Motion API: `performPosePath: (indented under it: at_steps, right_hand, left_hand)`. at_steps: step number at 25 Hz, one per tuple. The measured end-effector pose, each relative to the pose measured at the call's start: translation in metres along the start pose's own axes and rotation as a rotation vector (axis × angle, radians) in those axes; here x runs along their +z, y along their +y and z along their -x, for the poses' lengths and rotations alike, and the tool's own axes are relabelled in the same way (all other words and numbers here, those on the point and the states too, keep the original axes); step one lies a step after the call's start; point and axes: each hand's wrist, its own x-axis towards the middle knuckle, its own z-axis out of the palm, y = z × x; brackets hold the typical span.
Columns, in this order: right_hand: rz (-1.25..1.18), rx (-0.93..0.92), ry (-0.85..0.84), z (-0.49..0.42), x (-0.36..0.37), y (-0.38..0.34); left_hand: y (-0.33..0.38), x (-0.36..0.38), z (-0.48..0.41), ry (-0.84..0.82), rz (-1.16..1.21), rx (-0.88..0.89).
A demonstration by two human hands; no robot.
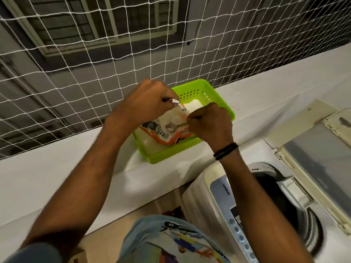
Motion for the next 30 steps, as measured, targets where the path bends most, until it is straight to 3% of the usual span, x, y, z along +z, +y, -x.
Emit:
performPosePath:
  at_steps: [5,11,15,19,30]
  right_hand:
    - [-0.071,0.095,-0.191,-0.009,0.001,-0.007]
    - [-0.256,0.113,-0.27,-0.009,-0.018,0.006]
    - [-0.526,0.25,-0.193,-0.002,-0.026,0.028]
    - [-0.717,0.268,-0.175,0.0,-0.029,0.039]
    - [-0.955,0.29,-0.258,0.024,-0.04,0.069]
  left_hand:
    - [0.003,-0.001,-0.004,0.02,0.013,0.051]
    - [-0.001,0.0,-0.004,0.051,0.031,0.046]
    - [-0.004,0.001,-0.003,0.073,0.058,0.042]
    - [-0.004,0.002,-0.004,0.055,0.062,0.03]
    - [-0.004,0.01,0.005,0.063,0.057,-0.009]
